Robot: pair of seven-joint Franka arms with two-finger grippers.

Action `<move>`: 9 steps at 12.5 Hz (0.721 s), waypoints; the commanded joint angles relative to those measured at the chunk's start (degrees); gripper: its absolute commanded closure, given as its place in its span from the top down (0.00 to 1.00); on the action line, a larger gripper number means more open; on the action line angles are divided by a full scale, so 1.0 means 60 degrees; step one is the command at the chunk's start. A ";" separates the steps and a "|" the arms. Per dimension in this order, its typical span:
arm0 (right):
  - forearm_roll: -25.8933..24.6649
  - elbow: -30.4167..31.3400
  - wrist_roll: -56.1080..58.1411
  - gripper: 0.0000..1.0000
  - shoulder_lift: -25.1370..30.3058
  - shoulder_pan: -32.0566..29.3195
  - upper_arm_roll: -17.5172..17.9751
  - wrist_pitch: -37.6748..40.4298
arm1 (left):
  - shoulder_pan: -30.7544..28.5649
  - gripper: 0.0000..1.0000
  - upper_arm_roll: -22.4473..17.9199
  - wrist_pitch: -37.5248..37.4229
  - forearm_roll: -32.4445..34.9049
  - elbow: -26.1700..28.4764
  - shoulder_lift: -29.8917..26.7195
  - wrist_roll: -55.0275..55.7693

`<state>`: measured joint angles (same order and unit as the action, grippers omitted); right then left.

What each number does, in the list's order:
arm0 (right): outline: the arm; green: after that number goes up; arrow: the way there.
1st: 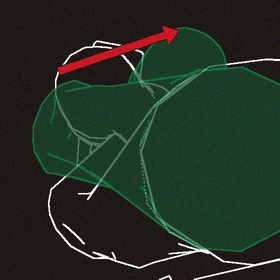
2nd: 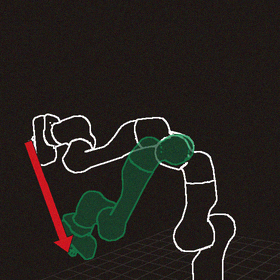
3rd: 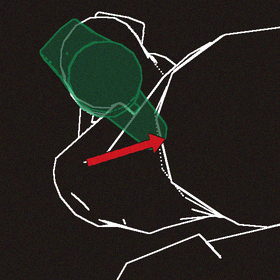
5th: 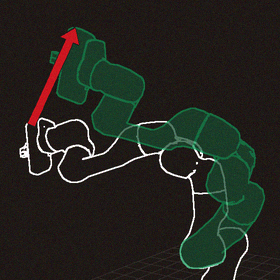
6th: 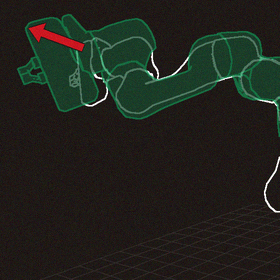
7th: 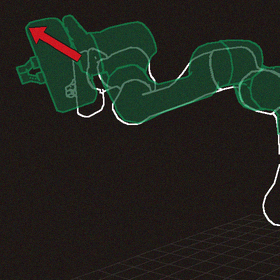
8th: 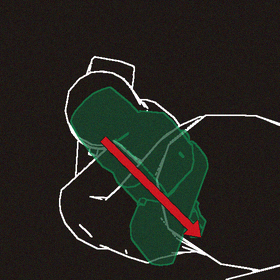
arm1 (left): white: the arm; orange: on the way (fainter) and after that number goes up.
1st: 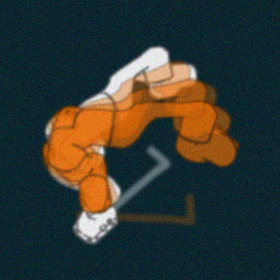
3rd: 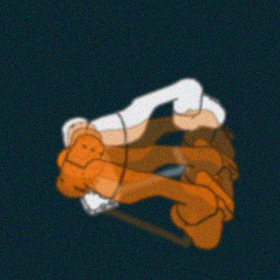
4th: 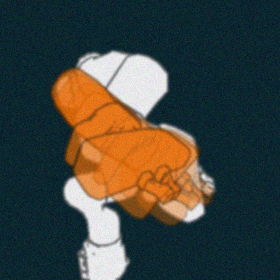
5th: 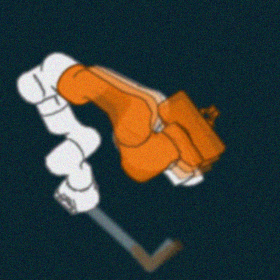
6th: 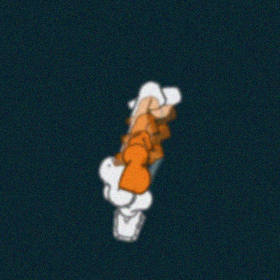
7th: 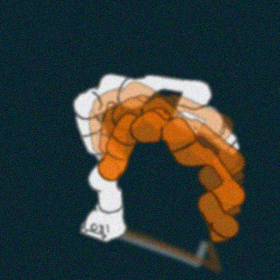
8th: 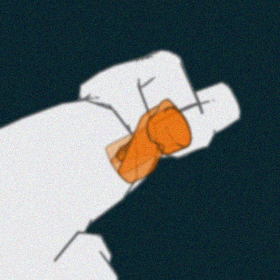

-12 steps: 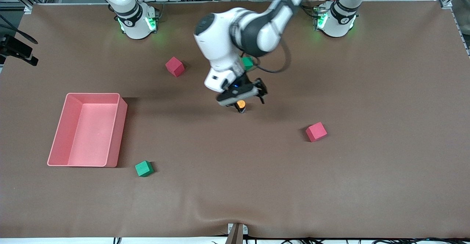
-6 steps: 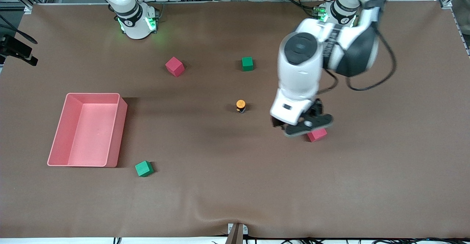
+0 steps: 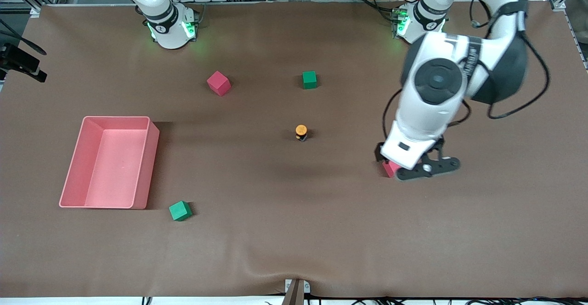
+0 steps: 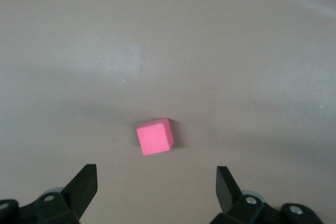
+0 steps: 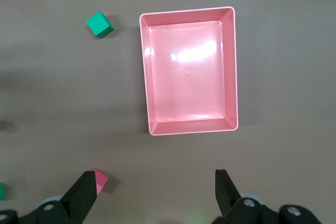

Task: Place and upright button with both arms

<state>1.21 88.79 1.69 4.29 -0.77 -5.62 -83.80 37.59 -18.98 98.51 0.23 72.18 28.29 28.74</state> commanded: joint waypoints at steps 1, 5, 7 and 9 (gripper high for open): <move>-0.0128 -0.0150 -0.0004 1.00 -0.0027 -0.0092 0.0058 0.0051 | -0.0302 1.00 0.0117 -0.0143 -0.0213 0.0172 -0.0232 -0.0264; -0.0128 -0.0150 0.0011 1.00 -0.0027 -0.0092 0.0073 0.0051 | -0.0654 1.00 0.0117 -0.0390 -0.0417 0.0172 -0.0465 -0.0659; -0.0128 -0.0150 -0.0004 1.00 -0.0027 -0.0092 0.0058 0.0051 | -0.0640 1.00 0.0030 -0.0989 -0.0433 0.0172 -0.0830 -0.0543; -0.0128 -0.0150 0.0011 1.00 -0.0027 -0.0106 0.0058 0.0051 | -0.0857 1.00 0.0044 -0.1547 -0.0448 0.0187 -0.1517 -0.0264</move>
<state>1.17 88.79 1.69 4.29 -0.78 -5.64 -83.80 33.61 -19.01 92.52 -1.54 72.06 24.27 26.53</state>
